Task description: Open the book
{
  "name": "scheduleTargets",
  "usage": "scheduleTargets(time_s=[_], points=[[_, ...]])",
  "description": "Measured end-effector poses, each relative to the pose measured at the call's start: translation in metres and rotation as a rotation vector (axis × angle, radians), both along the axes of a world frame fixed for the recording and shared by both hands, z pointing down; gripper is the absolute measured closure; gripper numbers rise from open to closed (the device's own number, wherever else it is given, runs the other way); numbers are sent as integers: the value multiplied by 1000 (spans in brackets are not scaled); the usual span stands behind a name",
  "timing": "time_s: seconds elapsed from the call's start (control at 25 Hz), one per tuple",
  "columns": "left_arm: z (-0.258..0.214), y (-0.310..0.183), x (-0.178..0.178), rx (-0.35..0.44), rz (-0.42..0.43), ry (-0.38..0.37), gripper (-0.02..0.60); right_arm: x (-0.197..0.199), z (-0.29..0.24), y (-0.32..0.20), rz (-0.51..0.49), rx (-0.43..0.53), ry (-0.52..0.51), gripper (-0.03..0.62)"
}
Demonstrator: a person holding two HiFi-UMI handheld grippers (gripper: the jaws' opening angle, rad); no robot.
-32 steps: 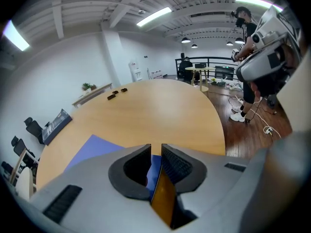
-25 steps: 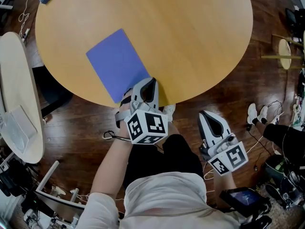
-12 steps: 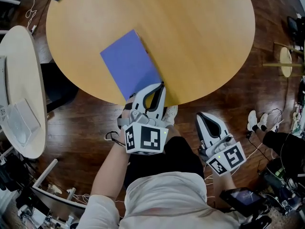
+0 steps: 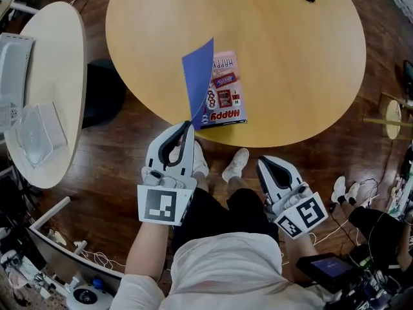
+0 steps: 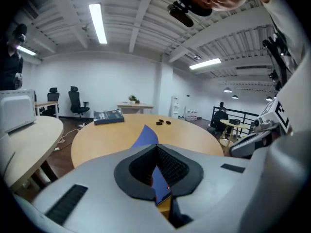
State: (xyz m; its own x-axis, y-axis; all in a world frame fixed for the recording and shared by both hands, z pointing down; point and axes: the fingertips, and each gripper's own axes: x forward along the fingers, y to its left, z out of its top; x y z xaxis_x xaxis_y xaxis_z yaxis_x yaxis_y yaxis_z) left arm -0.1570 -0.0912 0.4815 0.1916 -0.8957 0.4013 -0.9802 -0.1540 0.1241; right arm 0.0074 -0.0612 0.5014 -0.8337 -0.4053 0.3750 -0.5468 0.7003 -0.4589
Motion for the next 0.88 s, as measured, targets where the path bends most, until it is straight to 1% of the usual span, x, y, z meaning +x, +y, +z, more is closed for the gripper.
scheduleTargets(time_s=[0.16, 0.36, 0.48, 0.6, 0.68, 0.88], points=[[-3, 5, -35, 18, -86, 4, 571, -18, -6, 0, -36, 2, -14, 591], [15, 19, -85, -19, -211, -15, 571, -36, -13, 0, -44, -3, -36, 591], [38, 30, -112, -65, -275, -62, 571, -44, -12, 0, -44, -7, -34, 591], [66, 39, -129, -127, -315, -95, 571, -45, -8, -1, -32, -22, -30, 591], [82, 44, -136, -161, -331, -91, 571, -44, -5, -4, -23, -26, -24, 591], [119, 56, -154, -227, -384, -51, 571, -47, 3, -5, -7, -39, -8, 591]])
